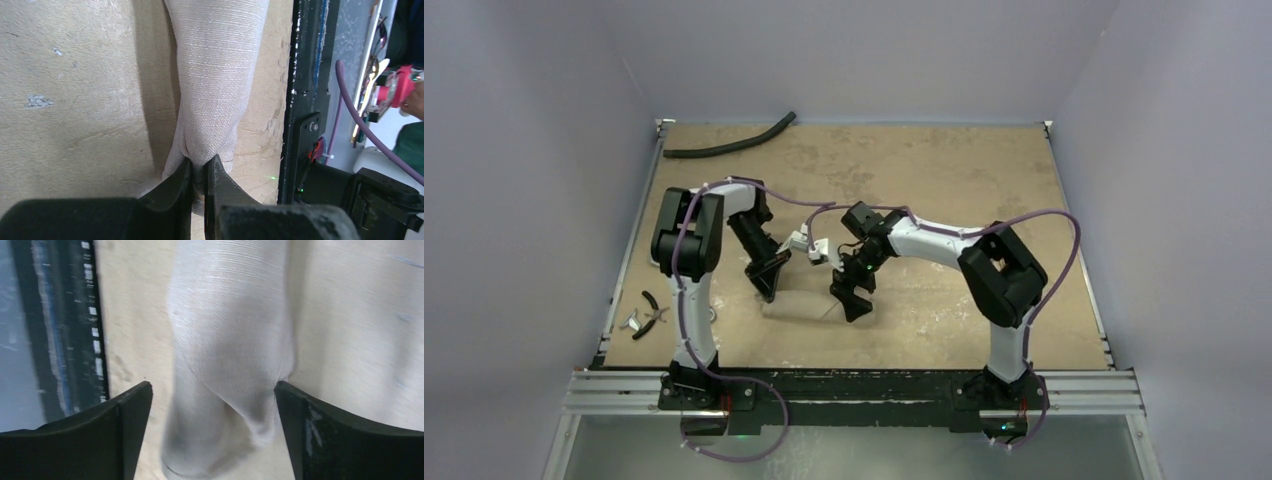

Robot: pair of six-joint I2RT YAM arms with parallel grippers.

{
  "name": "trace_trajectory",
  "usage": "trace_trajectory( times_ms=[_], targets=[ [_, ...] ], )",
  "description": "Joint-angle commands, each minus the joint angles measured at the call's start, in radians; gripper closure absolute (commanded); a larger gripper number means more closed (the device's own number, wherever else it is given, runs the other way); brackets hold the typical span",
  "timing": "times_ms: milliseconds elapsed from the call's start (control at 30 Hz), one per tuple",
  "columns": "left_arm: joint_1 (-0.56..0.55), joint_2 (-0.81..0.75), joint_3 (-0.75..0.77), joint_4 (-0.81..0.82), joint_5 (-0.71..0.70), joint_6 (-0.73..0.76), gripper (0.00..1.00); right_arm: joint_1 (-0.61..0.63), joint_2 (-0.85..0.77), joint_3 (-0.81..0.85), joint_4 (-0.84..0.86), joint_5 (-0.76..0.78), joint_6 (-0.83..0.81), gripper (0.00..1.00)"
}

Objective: Fold the napkin into a case and place the utensils inside

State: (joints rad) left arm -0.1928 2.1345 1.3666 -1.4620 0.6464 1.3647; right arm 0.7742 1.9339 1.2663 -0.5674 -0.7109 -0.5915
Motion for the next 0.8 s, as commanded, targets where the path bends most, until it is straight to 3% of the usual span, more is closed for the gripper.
trace_trajectory(
  times_ms=[0,167,233,300,367,400,433,467,600,767],
  targets=[
    [0.002,0.081,0.05,0.025,-0.048,0.043,1.0,-0.051,-0.051,-0.018,0.045,0.146,0.008,0.01],
    [0.004,0.121,0.073,0.025,-0.036,0.032,1.0,-0.118,-0.194,-0.036,0.162,0.291,0.136,0.01],
    [0.007,0.129,0.08,0.025,-0.027,0.024,1.0,-0.133,-0.277,-0.043,0.24,0.271,0.21,0.02],
    [0.011,0.135,0.085,0.025,-0.02,0.017,1.0,-0.136,-0.374,-0.083,0.34,0.176,0.254,0.1],
    [0.017,0.14,0.081,0.025,-0.015,0.008,1.0,-0.142,-0.45,-0.148,0.456,0.097,0.326,0.29],
    [0.018,0.143,0.079,0.025,-0.015,0.006,1.0,-0.149,-0.471,-0.159,0.484,0.047,0.336,0.49],
    [0.018,0.147,0.08,0.025,-0.015,0.002,1.0,-0.156,-0.48,-0.171,0.51,0.019,0.351,0.86],
    [0.02,0.152,0.082,0.025,-0.012,-0.002,1.0,-0.161,-0.486,-0.188,0.54,-0.019,0.378,1.0],
    [0.039,0.172,0.098,0.025,0.022,-0.034,1.0,-0.162,-0.463,-0.263,0.766,-0.184,0.527,1.0],
    [0.052,0.194,0.096,0.027,0.039,-0.055,1.0,-0.109,-0.41,-0.523,1.457,-0.193,1.073,1.0]
  ],
)
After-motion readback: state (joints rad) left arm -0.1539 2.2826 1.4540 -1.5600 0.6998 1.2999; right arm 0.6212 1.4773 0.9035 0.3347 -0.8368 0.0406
